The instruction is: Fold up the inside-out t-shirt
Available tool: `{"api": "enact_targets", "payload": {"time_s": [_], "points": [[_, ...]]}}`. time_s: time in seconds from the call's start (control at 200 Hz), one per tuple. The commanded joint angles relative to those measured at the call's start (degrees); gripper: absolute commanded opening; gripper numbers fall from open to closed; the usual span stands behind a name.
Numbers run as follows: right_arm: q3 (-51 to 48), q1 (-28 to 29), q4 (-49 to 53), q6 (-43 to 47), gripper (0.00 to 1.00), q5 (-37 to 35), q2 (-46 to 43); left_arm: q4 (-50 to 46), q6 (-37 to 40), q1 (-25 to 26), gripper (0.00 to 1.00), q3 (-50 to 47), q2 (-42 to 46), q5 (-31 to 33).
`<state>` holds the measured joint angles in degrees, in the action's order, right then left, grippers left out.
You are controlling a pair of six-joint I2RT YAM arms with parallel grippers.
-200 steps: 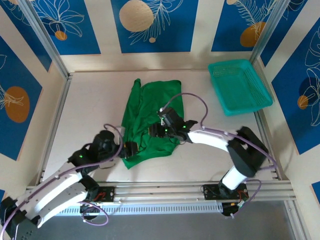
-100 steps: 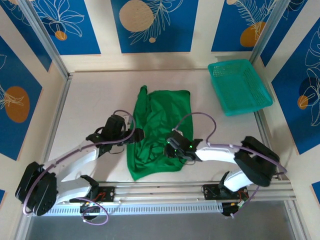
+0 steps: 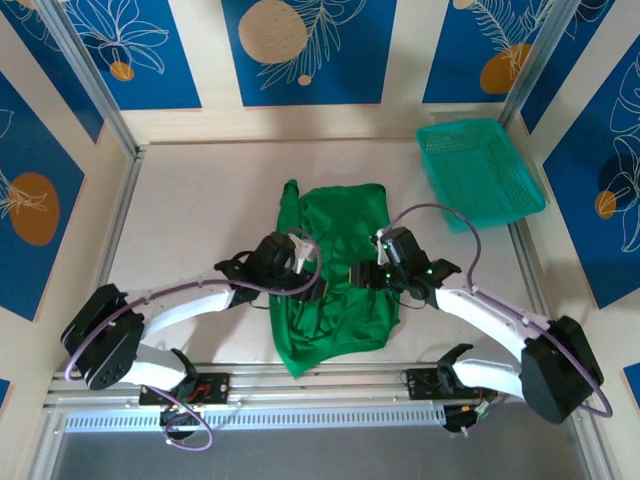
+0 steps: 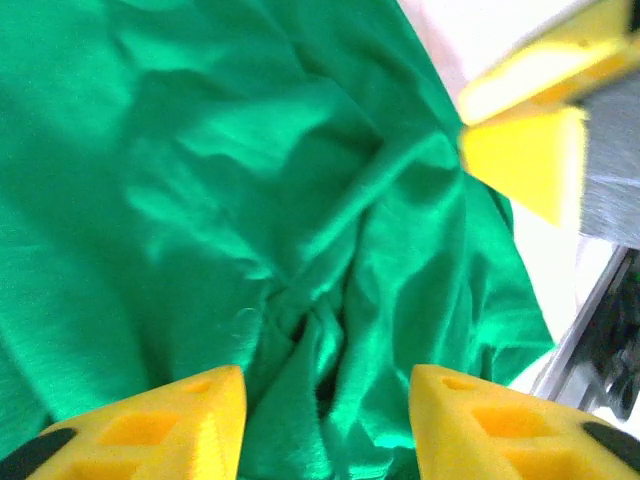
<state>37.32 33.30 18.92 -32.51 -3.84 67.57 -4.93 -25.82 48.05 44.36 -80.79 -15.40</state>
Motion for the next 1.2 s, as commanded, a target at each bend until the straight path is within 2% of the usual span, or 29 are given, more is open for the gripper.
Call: {"api": "enact_targets", "payload": {"time_s": [0.0,0.05,0.14,0.185,0.23,0.29,0.385,0.45,0.525,0.61,0.665,0.715,0.796,0.876,0.926,0.971,0.996,1.091,1.196], "points": [[2.48,-0.09,4.77,4.54,0.54,3.17,3.84,-1.62,4.39,1.93,0.44,1.08,-3.06,2.19],[3.21,0.29,4.96,5.78,0.53,2.20,5.88,-1.07,5.12,2.79,0.40,1.00,-4.84,2.73],[4.47,0.54,5.16,7.17,0.47,-0.81,9.07,-1.85,6.86,3.05,0.26,2.02,-9.26,2.29],[5.01,0.45,5.04,7.04,0.38,-2.18,9.99,-3.59,7.70,3.02,0.16,3.10,-10.79,3.56],[5.67,0.45,4.65,7.26,0.21,-2.69,10.17,-4.50,8.54,3.09,0.00,3.60,-11.06,4.78],[7.33,0.45,5.42,7.55,0.12,-2.67,9.40,-6.38,9.78,3.10,0.00,4.58,-9.24,6.87],[10.60,-0.51,10.28,5.54,0.00,0.29,4.83,-10.82,10.25,3.06,0.00,5.90,-1.18,9.48],[11.04,-2.28,11.48,4.15,0.00,3.90,0.44,-10.73,9.05,2.60,0.00,4.39,5.52,7.96],[9.66,-5.45,10.53,5.00,0.00,6.91,-1.47,-3.99,3.98,0.91,0.00,-0.95,11.69,4.56],[6.00,-10.64,6.97,6.76,0.00,9.43,2.22,8.40,-0.92,-1.18,0.00,-8.30,14.23,-0.91],[4.65,-14.61,6.12,5.06,0.00,14.03,5.70,14.13,-1.33,-1.16,0.00,-12.50,14.07,-0.45],[3.60,-15.16,4.99,4.45,0.00,15.08,7.10,18.43,0.14,-1.21,0.00,-15.97,13.35,0.08],[2.39,-13.88,4.47,3.91,0.10,12.50,6.80,22.18,3.05,-1.11,0.00,-20.78,11.66,2.31],[3.64,-13.50,8.27,3.97,0.28,11.80,6.91,20.50,5.81,-0.47,0.00,-21.99,10.60,1.49],[5.55,-12.70,11.81,4.89,0.35,10.46,6.47,17.99,6.14,0.22,0.16,-21.66,10.73,0.58],[7.48,-10.96,15.34,5.99,0.38,7.00,5.17,16.87,5.43,0.57,0.34,-21.38,11.29,-0.60],[8.55,-9.72,17.05,6.41,0.39,4.51,4.24,16.65,4.93,0.66,0.40,-21.22,11.84,-1.33],[11.63,-4.84,20.32,6.66,0.43,-1.58,0.44,12.68,4.12,0.67,0.47,-18.62,14.67,-2.02],[13.14,-2.91,18.39,6.19,0.45,3.16,0.74,8.87,3.08,0.72,0.55,-15.25,15.75,-0.20]]}}
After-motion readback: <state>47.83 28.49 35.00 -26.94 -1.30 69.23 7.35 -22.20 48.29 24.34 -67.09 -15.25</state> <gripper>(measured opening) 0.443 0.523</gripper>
